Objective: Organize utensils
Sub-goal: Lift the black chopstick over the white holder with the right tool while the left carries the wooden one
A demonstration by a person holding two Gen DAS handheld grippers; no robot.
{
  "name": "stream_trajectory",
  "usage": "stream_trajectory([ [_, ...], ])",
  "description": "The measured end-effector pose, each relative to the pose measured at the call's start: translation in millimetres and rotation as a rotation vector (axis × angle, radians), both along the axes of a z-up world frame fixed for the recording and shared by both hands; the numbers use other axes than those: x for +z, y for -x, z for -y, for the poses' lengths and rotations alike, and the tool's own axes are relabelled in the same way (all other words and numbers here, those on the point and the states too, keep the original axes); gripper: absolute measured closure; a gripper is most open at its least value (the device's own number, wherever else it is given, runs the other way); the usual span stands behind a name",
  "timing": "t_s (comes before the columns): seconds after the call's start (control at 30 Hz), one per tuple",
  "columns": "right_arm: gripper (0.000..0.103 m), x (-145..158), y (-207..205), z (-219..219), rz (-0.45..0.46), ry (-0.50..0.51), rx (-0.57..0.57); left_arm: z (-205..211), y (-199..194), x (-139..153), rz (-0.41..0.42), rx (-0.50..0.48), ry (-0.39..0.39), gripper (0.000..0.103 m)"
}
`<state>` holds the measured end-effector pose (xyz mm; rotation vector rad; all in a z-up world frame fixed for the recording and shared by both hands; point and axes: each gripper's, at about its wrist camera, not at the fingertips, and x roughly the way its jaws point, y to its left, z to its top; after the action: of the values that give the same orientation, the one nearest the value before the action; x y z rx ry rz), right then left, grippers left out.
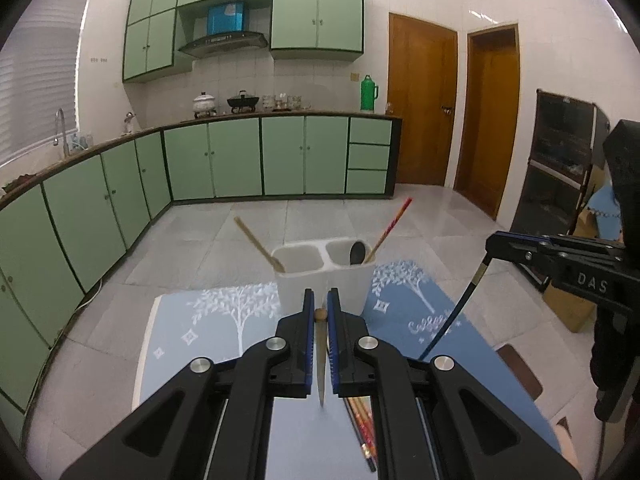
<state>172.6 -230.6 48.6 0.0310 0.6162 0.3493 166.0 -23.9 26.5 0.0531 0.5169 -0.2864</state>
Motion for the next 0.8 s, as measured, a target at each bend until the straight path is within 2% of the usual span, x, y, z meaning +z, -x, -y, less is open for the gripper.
stream_trajectory([
  [0.2, 0.097, 44.7, -12.3, 2.5, 0.078, -0.009, 0.017, -2.2, -8.3, 36.6, 0.080, -0.012, 0.040, 0.097],
  [0.47, 0.097, 96.1, -51.9, 2.7, 0.197, -0.020, 0.001, 10.2, -42.8, 97.5, 0.260, 0.011, 0.035, 0.097],
  [0.63, 0.097, 102.3, -90.4, 4.4, 0.238, -0.036, -0.033, 18.4, -82.2, 103.5, 0.294, 0.033, 0.029, 0.097],
  [0.8, 0.097, 80.4, -126.1, 9.4, 0.226, -0.067, -0.050, 21.7, -120.7, 80.9, 0.229, 0.033, 0.065, 0.097],
])
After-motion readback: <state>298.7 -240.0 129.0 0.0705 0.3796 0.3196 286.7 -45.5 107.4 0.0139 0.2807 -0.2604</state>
